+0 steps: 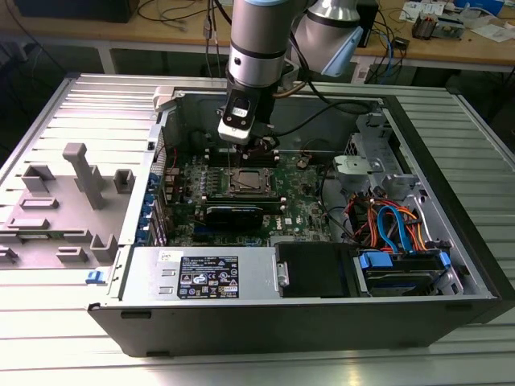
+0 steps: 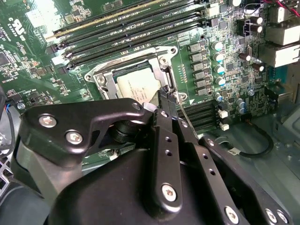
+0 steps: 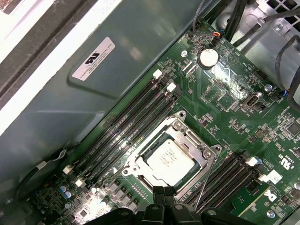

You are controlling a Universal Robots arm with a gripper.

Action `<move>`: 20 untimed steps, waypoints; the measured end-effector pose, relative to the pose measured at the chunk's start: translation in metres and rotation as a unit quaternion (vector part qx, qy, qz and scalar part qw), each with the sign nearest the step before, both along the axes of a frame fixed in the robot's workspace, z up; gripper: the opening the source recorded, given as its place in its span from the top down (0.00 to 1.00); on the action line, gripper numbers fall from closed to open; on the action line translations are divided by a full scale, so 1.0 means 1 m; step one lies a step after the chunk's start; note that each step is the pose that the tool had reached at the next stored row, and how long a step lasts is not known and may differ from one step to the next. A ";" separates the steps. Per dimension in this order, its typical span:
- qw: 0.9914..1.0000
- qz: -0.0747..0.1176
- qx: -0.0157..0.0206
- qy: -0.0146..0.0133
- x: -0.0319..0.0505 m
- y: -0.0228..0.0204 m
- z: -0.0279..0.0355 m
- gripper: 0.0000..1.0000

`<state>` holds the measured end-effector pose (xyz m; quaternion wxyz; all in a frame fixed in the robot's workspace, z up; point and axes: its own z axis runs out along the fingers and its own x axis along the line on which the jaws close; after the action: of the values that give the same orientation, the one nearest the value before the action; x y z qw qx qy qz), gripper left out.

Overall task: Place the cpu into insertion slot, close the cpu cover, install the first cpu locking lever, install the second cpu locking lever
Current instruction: 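Install the first cpu locking lever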

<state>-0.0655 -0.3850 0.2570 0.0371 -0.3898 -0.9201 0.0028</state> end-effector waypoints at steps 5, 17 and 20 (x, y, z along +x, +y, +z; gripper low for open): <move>1.000 0.026 0.000 -0.003 -0.0027 0.0001 0.0001 0.89; 0.996 0.088 0.004 -0.025 -0.0041 0.0001 0.0018 0.89; 0.995 0.098 0.004 -0.026 -0.0042 0.0001 0.0017 0.89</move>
<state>-0.0698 -0.3849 0.2587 0.0146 -0.2978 -0.9545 -0.0077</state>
